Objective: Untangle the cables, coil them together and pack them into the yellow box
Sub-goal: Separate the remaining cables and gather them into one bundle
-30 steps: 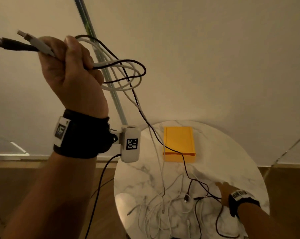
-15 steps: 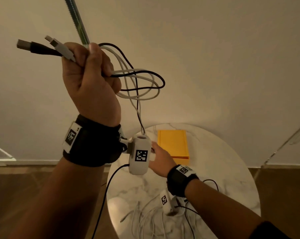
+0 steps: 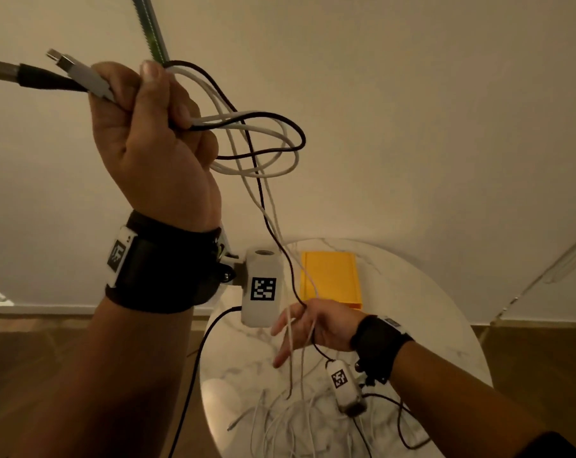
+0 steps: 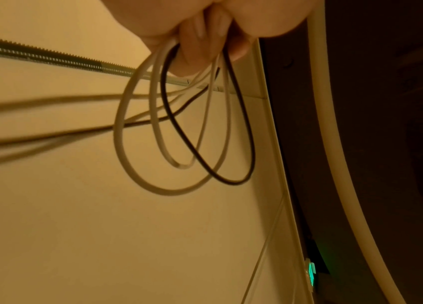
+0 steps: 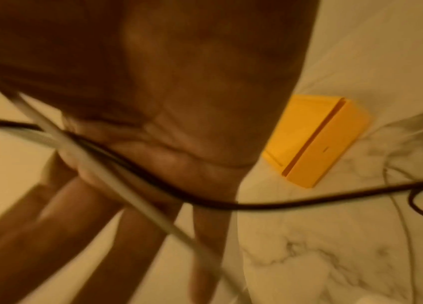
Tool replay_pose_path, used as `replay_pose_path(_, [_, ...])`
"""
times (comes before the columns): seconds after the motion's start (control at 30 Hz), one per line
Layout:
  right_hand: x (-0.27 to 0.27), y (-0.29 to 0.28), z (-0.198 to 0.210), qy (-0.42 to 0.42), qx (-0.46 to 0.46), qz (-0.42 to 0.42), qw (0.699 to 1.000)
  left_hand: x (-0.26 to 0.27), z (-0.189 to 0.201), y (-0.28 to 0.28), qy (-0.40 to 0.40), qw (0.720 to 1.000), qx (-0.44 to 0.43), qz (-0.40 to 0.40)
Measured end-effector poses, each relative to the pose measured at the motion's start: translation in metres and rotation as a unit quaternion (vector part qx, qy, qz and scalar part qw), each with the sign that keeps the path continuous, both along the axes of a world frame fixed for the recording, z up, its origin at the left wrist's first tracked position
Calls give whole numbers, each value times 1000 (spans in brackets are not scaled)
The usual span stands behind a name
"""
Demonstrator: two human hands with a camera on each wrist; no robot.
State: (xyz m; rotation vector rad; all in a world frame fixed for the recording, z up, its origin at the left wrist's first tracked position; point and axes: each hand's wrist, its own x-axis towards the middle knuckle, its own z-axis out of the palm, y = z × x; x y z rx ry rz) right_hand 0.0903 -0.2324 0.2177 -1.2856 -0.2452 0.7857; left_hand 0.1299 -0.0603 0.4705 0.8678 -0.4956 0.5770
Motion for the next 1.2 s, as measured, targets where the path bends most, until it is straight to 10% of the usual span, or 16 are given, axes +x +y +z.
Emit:
replay_pose_path(0.2, [-11,-33,24,2,175,-73,982,8,-5,11,-2,1000,14,28])
replay_pose_path(0.5, [-26,-44,195,-143,130,-249,949,6,-40,0,-49,989,130,50])
replay_pose_path(0.7, [-21,-52,215,-140,20,-281,949,9,-54,4,-10,984,170,52])
replay_pose_path(0.93, [-17,-53,241,-83,275,-306,908,5,-93,-8,48,963,260,53])
replay_pose_path(1.2, [-3,-92,260,-278,-148,-283,906,5,-99,-1,52,958,279,40])
